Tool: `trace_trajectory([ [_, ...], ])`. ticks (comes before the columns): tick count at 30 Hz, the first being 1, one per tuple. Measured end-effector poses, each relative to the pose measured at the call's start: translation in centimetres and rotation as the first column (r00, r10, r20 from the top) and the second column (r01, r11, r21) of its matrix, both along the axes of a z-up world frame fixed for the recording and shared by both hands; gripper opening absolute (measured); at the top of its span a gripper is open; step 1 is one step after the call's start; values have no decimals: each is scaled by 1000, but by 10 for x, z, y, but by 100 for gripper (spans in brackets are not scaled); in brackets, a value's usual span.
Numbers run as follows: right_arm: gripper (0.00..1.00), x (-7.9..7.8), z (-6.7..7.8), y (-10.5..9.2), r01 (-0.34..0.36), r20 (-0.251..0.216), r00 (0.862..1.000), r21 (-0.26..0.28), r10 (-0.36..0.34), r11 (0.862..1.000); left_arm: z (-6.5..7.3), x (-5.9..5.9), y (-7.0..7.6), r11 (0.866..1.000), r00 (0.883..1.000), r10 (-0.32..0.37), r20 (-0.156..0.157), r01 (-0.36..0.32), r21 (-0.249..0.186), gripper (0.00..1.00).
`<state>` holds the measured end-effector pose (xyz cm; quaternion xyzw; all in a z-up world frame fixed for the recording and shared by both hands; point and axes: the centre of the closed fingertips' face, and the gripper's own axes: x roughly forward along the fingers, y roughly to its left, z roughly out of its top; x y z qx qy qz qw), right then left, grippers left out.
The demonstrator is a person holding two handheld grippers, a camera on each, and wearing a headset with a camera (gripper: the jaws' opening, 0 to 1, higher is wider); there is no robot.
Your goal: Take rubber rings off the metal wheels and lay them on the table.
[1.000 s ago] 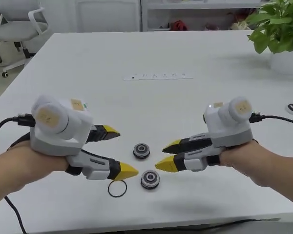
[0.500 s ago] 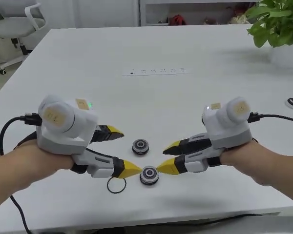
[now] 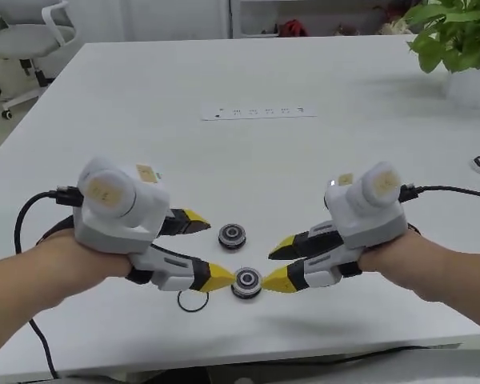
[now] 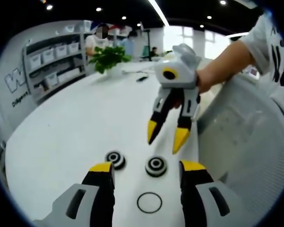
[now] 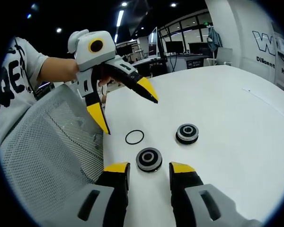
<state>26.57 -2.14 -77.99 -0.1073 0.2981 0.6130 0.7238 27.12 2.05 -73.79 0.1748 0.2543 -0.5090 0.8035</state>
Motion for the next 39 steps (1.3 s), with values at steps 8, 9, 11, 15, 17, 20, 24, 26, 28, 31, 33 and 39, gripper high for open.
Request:
trace_trajectory([
  [8, 29, -2, -7, 2, -23, -1, 1000, -21, 23, 1000, -8, 1, -3, 1000, 1000, -9, -13, 9, 7, 54],
  [9, 29, -3, -7, 2, -26, -1, 1000, -23, 26, 999, -9, 1, -4, 1000, 1000, -11, -14, 11, 8, 54],
  [11, 28, -3, -9, 2, -31, -2, 1000, -26, 31, 999, -10, 1, -5, 1000, 1000, -16, -16, 16, 10, 54],
  [15, 27, -4, -12, 3, -39, -4, 999, -31, 39, 999, -12, 0, -9, 1000, 999, -24, -21, 25, 12, 52],
  [17, 27, -4, -13, 4, -44, -7, 999, -35, 44, 998, -14, 0, -10, 999, 999, -30, -24, 30, 14, 52],
  [20, 27, -4, -15, 5, -48, -9, 999, -37, 47, 998, -17, 1, -11, 999, 999, -34, -29, 35, 16, 50],
  [24, 26, -4, -17, 5, -50, -11, 999, -39, 50, 998, -20, 0, -14, 999, 999, -41, -35, 42, 18, 49],
  [26, 26, -4, -18, 5, -51, -12, 999, -39, 51, 998, -21, 0, -15, 999, 998, -44, -39, 45, 20, 49],
  [28, 25, -3, -18, 5, -52, -13, 999, -38, 51, 998, -23, -1, -16, 999, 998, -47, -43, 48, 22, 48],
  [31, 25, -4, -20, 6, -57, -16, 998, -39, 56, 998, -24, -1, -17, 998, 998, -49, -46, 50, 24, 47],
  [33, 24, -5, -21, 7, -60, -17, 998, -39, 59, 997, -25, -1, -17, 998, 998, -50, -48, 51, 24, 46],
  [39, 23, -5, -23, 10, -69, -18, 997, -42, 69, 997, -31, -2, -19, 998, 997, -56, -58, 58, 31, 44],
])
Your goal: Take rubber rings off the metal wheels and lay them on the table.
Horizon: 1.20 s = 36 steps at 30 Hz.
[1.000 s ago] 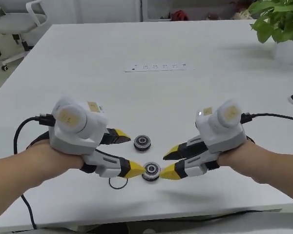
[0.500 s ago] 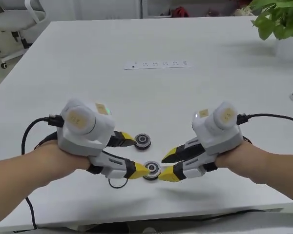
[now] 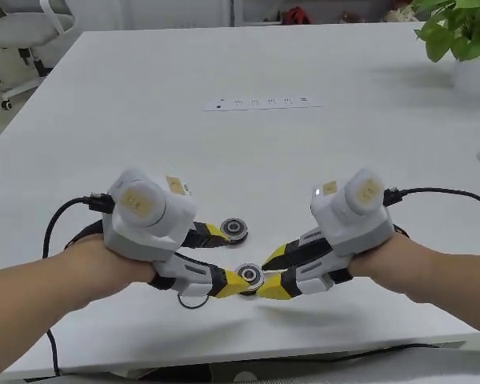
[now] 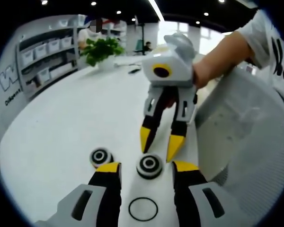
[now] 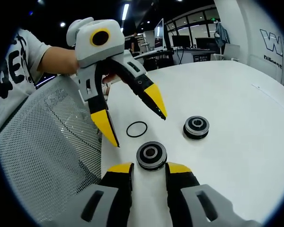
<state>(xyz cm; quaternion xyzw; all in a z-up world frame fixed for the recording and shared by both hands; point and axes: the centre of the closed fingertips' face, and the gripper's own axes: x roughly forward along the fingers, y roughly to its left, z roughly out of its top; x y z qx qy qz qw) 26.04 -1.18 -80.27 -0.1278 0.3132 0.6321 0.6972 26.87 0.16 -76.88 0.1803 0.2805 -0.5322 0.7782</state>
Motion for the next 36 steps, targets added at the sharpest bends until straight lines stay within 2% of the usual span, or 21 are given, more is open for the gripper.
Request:
trace_trajectory([
  [11, 21, 1, -4, 1, 0, -5, 1000, -2, 0, 1000, -7, 3, -3, 1000, 1000, 5, -18, -6, -4, 37],
  [24, 18, 3, -7, 0, 10, -12, 1000, 1, -10, 1000, -19, 1, -12, 1000, 999, -19, -33, 19, 5, 28],
  [36, 17, 3, -7, -1, 19, -22, 1000, 13, -19, 1000, -25, -1, -14, 999, 998, -44, -33, 44, 19, 21],
])
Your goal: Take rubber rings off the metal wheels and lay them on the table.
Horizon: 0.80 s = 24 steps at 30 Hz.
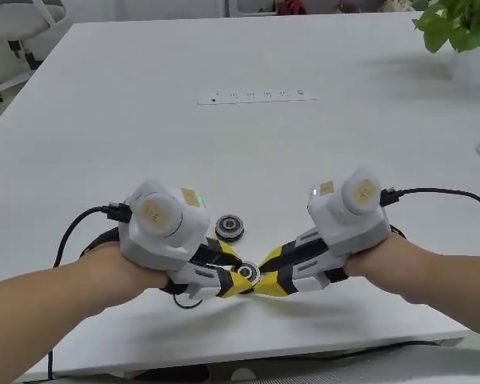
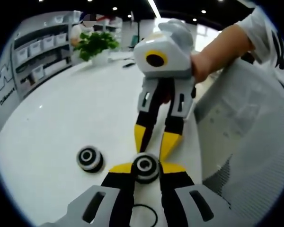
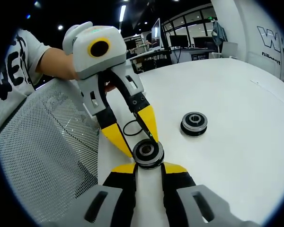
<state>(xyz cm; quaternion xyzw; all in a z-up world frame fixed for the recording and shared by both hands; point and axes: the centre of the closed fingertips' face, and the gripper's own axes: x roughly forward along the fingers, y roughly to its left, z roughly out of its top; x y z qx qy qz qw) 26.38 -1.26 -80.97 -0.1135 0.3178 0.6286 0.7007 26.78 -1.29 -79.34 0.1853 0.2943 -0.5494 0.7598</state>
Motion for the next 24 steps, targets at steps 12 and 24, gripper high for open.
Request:
trace_trajectory([
  [12, 16, 1, -1, 0, -1, 2, 1000, 1, 1, 1000, 0, 2, 1, 1000, 999, 14, 39, -14, 2, 14],
  [24, 11, 1, -1, -4, -4, 5, 1000, -13, 4, 1000, 0, 4, 1, 1000, 999, 30, 42, -29, -10, 14],
])
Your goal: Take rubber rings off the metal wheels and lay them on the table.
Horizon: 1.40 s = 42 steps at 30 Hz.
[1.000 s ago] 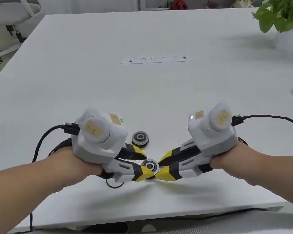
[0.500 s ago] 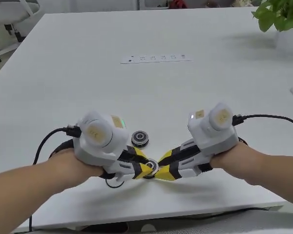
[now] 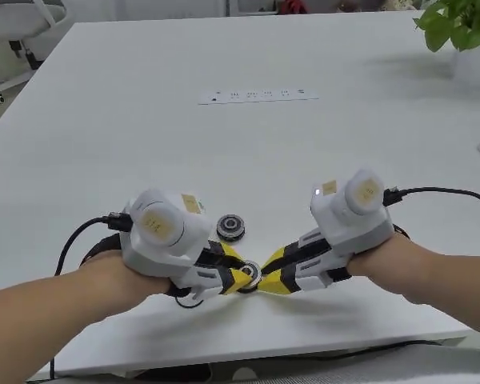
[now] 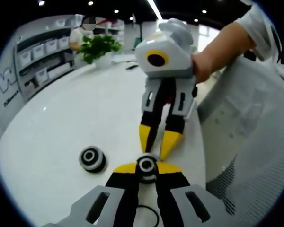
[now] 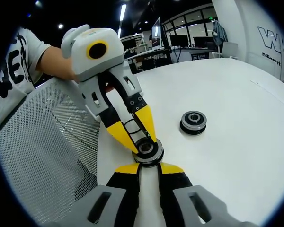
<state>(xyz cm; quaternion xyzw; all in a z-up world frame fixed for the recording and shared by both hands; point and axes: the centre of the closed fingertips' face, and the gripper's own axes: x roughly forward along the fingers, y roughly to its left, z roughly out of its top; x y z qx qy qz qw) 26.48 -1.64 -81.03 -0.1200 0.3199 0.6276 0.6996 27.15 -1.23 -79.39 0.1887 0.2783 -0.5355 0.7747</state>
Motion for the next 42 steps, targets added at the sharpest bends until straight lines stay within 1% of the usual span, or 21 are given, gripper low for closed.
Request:
trace_trajectory([
  [3, 9, 0, 0, 0, 0, 1, 1000, -3, 0, 1000, 0, 0, 0, 1000, 1000, 3, -1, -3, -2, 13],
  [6, 8, 1, 0, -1, 7, -9, 1000, -1, -7, 1000, 0, 0, 0, 1000, 1000, 4, 1, -4, -4, 13],
  [7, 5, 0, 1, -1, 4, -11, 1000, 3, -4, 1000, 0, 0, 0, 1000, 1000, 4, 1, -4, -3, 13],
  [13, 4, 0, 1, 0, 12, -21, 1000, 5, -12, 1000, 0, 0, -1, 1000, 1000, 3, 3, -3, -1, 13],
  [14, 4, 1, 1, 0, 17, -26, 1000, 7, -17, 1000, 0, 0, -1, 1000, 1000, 2, 5, -2, -1, 13],
  [15, 0, 6, -2, -3, 49, -12, 999, -5, -49, 999, -1, 0, -1, 1000, 1000, 2, 6, -2, -1, 13],
  [16, 0, 3, -2, -2, 36, -46, 998, 3, -36, 999, -1, -1, -1, 1000, 1000, -1, 3, 1, -4, 13],
  [17, 0, 6, -2, -1, 47, -48, 998, 10, -47, 999, -1, -1, -1, 1000, 1000, -2, 9, 2, 0, 13],
  [24, 0, 6, -3, -1, 65, -58, 996, 4, -65, 998, -1, -1, -1, 1000, 1000, -1, 13, 1, 0, 13],
  [31, 0, 7, -2, -3, 94, -80, 992, 9, -93, 996, -1, -2, -1, 1000, 1000, -7, 19, 7, 7, 13],
  [42, 0, 15, 4, -6, 177, -139, 976, 57, -168, 983, -1, -2, -1, 1000, 1000, -8, 23, 8, 9, 13],
])
